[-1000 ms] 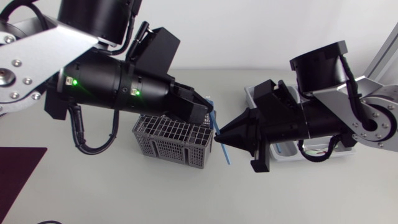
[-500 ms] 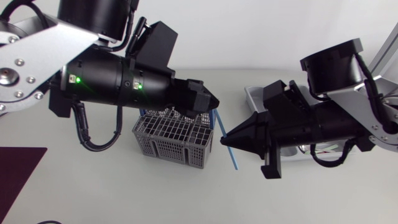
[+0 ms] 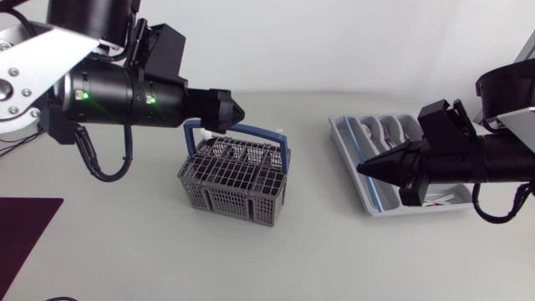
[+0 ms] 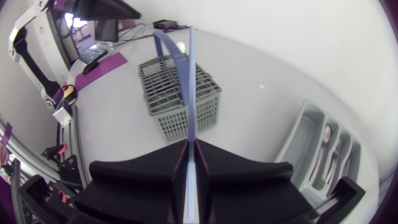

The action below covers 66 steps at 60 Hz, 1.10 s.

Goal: Unload the cutlery basket into the drawer organizer.

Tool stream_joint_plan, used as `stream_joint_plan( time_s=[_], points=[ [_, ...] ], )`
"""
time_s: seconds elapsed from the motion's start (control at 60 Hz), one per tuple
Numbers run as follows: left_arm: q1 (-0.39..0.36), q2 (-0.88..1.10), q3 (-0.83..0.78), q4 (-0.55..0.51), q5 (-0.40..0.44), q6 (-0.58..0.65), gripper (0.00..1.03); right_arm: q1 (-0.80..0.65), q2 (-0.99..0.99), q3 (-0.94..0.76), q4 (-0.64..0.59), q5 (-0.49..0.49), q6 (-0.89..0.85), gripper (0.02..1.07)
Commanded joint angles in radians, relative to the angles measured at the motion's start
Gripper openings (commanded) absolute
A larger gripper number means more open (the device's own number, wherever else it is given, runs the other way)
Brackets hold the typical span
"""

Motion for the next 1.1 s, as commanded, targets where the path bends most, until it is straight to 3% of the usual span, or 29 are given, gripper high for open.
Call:
stream_joint_plan(
  time_s=[0.0,0.183,0.583,0.7,0.767,0.867,0.933,1.083],
  points=[
    [0.016,-0.013,-0.060,-0.013,-0.038,0.045,0.98,-0.082,0.088,0.014,0.029,-0.002,-0.002,0.08],
    [0.022,-0.015,-0.132,-0.016,-0.104,0.089,0.98,-0.184,0.351,0.122,0.124,0.073,0.105,0.08],
    [0.065,-0.030,-0.253,-0.016,-0.156,0.149,0.98,-0.180,0.765,0.340,0.240,0.257,0.260,0.10],
    [0.077,-0.047,-0.276,-0.016,-0.156,0.160,0.98,-0.171,0.829,0.373,0.245,0.281,0.265,0.30],
    [0.088,-0.058,-0.291,-0.016,-0.155,0.168,0.98,-0.166,0.840,0.376,0.246,0.294,0.265,0.59],
    [0.100,-0.070,-0.315,-0.016,-0.155,0.178,0.98,-0.164,0.817,0.372,0.249,0.311,0.260,0.92],
    [0.102,-0.081,-0.333,-0.021,-0.155,0.188,0.98,-0.161,0.783,0.361,0.249,0.317,0.248,0.98],
    [0.108,-0.113,-0.377,-0.030,-0.155,0.208,0.90,-0.121,0.677,0.309,0.263,0.306,0.222,0.97]
  ],
)
